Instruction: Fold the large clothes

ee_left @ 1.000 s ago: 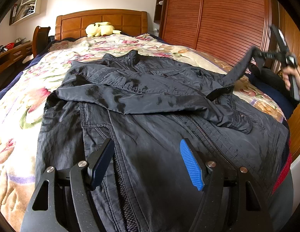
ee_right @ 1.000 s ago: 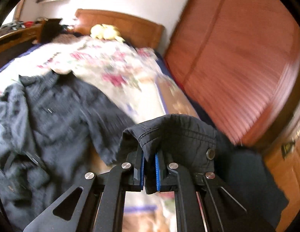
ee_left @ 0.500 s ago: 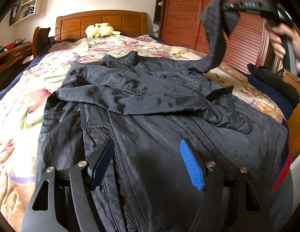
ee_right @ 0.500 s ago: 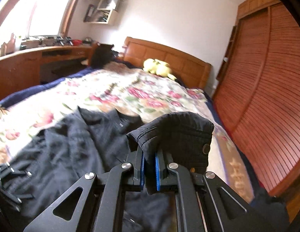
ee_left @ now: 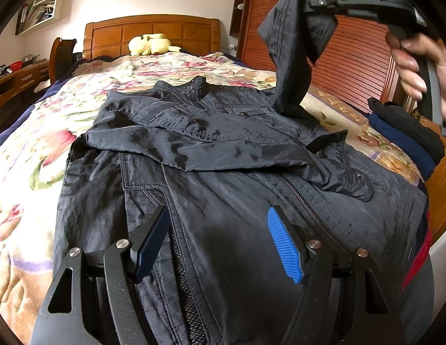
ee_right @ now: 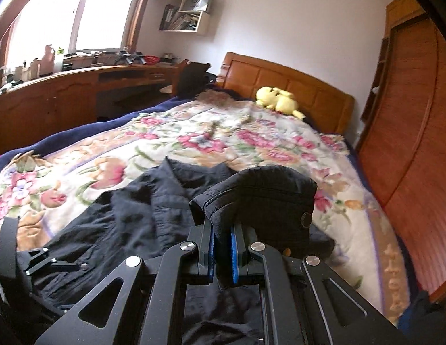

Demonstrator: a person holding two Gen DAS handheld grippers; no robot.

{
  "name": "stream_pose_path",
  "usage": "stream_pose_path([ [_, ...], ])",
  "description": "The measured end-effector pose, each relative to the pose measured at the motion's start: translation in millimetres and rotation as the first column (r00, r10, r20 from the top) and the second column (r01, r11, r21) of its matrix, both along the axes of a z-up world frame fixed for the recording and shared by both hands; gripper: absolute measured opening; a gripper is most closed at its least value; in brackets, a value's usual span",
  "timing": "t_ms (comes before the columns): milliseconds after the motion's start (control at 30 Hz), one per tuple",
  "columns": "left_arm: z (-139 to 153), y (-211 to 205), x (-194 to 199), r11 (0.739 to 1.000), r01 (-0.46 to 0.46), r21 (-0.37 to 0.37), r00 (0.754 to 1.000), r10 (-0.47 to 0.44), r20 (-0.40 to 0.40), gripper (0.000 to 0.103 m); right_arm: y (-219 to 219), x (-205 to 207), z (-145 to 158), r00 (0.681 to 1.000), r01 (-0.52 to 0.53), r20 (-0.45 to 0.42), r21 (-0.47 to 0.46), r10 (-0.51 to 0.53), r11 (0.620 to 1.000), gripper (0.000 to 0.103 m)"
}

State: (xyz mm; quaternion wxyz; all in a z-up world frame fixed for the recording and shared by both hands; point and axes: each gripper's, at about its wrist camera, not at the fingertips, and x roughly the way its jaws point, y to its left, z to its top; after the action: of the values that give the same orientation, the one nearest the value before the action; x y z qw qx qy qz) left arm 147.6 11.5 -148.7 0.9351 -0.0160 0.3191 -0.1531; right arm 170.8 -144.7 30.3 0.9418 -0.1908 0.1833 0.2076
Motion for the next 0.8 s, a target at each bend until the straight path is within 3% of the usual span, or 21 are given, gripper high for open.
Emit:
stream_pose_path([
  [267, 0, 0, 0, 1.0, 0.0, -0.002, 1.0, 0.0, 0.0, 0.072, 0, 1, -5, 0.993, -0.053, -0.11, -0.013, 0.051, 0.999, 0.009],
  [467, 0, 2, 1, 1.0, -0.005, -0.014, 1.0, 0.005, -0.004, 0.072, -13, 1, -30, 0.972, -0.067, -0.226, -0.007, 0.064, 0.998, 0.009],
  [633, 0, 2, 1, 1.0, -0.004, -0.008, 1.0, 0.004, -0.006, 0.072, -21, 2, -43, 0.957, -0.052, -0.288, -0.034, 0.04, 0.998, 0.026],
  [700, 0, 2, 1, 1.0, -0.005, -0.007, 1.0, 0.005, -0.009, 0.072, -26, -3, -40, 0.958, -0.054, -0.285, -0.026, 0.045, 0.998, 0.045],
  [800, -1, 1, 2, 1.0, -0.006, -0.006, 1.0, 0.006, -0.011, 0.072, -34, -10, -34, 0.963, -0.047, -0.267, -0.018, 0.041, 0.999, 0.048],
])
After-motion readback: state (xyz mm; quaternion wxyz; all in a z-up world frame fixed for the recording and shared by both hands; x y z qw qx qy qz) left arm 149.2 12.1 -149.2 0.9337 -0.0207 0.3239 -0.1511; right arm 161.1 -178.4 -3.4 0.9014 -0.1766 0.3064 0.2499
